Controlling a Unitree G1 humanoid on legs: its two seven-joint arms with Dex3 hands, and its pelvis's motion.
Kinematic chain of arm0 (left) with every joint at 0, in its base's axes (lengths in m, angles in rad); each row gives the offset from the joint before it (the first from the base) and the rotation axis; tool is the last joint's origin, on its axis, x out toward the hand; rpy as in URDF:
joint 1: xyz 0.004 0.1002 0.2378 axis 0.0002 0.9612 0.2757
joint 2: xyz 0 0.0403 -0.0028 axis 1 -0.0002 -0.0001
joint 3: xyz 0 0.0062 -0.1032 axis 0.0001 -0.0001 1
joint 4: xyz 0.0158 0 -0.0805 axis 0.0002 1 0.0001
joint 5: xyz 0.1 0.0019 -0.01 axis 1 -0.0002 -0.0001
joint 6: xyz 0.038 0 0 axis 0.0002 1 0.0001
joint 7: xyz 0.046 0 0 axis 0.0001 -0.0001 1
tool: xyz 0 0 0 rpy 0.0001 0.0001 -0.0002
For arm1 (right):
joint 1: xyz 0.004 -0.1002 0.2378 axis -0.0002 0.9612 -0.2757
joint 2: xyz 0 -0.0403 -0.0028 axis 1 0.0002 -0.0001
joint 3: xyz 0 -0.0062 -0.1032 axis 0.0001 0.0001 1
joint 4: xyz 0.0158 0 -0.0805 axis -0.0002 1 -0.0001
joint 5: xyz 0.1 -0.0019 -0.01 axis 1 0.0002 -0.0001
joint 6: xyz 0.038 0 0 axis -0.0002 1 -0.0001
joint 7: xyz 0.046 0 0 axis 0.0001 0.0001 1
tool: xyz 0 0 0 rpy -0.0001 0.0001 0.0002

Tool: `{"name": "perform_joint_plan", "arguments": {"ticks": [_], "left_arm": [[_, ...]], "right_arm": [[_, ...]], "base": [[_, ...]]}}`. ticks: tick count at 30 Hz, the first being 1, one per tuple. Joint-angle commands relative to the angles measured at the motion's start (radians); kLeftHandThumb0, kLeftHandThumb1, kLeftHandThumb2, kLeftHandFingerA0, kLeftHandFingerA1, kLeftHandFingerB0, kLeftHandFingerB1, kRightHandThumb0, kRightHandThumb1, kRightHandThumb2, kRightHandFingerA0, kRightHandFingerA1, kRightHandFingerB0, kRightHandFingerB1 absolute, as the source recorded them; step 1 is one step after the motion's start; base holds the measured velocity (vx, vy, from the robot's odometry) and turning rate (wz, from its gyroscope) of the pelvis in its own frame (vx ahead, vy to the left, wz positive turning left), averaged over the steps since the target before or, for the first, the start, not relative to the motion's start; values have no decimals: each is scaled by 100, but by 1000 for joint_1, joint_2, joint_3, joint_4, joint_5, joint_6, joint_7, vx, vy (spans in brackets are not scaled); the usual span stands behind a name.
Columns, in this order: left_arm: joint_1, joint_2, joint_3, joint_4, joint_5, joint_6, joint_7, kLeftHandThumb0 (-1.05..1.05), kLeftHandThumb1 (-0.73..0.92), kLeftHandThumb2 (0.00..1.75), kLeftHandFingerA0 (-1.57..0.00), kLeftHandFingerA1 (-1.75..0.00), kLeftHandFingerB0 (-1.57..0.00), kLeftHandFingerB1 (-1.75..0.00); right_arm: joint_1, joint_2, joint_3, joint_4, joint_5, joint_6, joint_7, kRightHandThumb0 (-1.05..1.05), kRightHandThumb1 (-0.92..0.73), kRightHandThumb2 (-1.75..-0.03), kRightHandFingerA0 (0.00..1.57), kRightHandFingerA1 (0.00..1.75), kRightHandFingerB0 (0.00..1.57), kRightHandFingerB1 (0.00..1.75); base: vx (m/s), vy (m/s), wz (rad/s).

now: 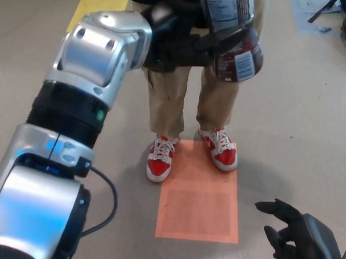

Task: The robot recieved a bottle of protein shake from a person using its left hand and then shake the protein up and down 2 two times and hand it back to the person

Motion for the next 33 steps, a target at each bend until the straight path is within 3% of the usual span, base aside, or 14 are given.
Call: {"name": "perform_joint_plan", "arguments": {"ticks": [1, 13, 14, 17, 18, 19, 20, 21, 22, 23, 25, 26, 28, 33], "left_arm": [[-18, -25, 34, 21, -5, 76, 9, -83, 62, 59, 0, 0, 0, 0], [95, -119, 167, -92, 30, 28, 278, -83, 55, 58, 0, -2, 0, 0], [118, -137, 184, -113, 38, -3, 326, -82, 48, 85, 0, -4, 0, 0], [185, -177, 194, -165, 82, -132, 432, -76, 50, 85, 0, -12, 0, -7], [217, -186, 188, -187, 109, -196, 477, -59, 65, 62, -24, -39, -8, -19], [245, -202, 192, -200, 132, -258, 536, -26, 84, 66, -99, -51, -49, -37], [265, -219, 202, -207, 147, -308, 588, -26, 84, 66, -99, -51, -49, -37], [273, -223, 204, -205, 156, -340, 607, -18, 89, 68, -112, -59, -73, -48], [278, -224, 204, -201, 162, -367, 616, -18, 89, 68, -112, -59, -73, -48], [280, -220, 199, -198, 175, -386, 628, -23, 89, 66, -96, -99, -82, -64], [283, -213, 196, -196, 185, -407, 637, -24, 89, 66, -89, -112, -76, -78], [286, -214, 209, -200, 169, -407, 626, -22, 86, 65, -69, -164, -60, -117], [289, -214, 224, -211, 150, -398, 612, -20, 86, 66, -77, -169, -57, -134], [336, -179, 223, -253, 153, -360, 580, -22, 87, 65, -67, -166, -55, -136]], "right_arm": [[-8, -14, -5, 17, -10, -46, -37, -30, -84, -65, 91, 56, 55, 44], [-11, -5, -17, 25, 1, -49, -20, -29, -83, -64, 91, 56, 56, 44], [-12, -3, -15, 26, -2, -48, -24, -29, -83, -64, 91, 56, 56, 43], [-12, -4, -16, 28, 0, -54, -21, -29, -83, -64, 92, 57, 56, 44], [-12, -3, -15, 28, 0, -53, -19, -29, -83, -64, 92, 56, 56, 44], [-13, -3, -15, 27, 0, -55, -18, -29, -82, -64, 92, 56, 56, 44], [-13, -5, -15, 26, 0, -59, -18, -29, -82, -64, 92, 56, 56, 44], [-13, -5, -16, 25, 2, -58, -14, -30, -82, -64, 92, 57, 55, 44], [-13, -6, -17, 25, 4, -57, -9, -30, -82, -64, 92, 57, 55, 44], [-13, -8, -16, 25, 2, -56, -7, -29, -82, -64, 92, 56, 54, 44], [-15, -12, -13, 26, -2, -54, -10, -29, -79, -64, 94, 56, 54, 43], [-15, -12, -14, 27, -1, -54, -10, -29, -79, -65, 94, 57, 54, 43], [-16, -11, -17, 28, 3, -56, -10, -27, -78, -65, 95, 57, 56, 44], [-8, -10, -8, 32, -9, -60, -27, -28, -77, -64, 96, 55, 56, 44]], "base": [[0, 0, 0], [0, 0, 0], [0, 0, 0], [0, 0, 0], [0, 0, 0], [0, 0, 0], [0, 0, 0], [0, 0, 0], [0, 0, 0], [0, 0, 0], [0, 0, 0], [0, 0, 0], [0, 0, 0], [0, 0, 0]]}}
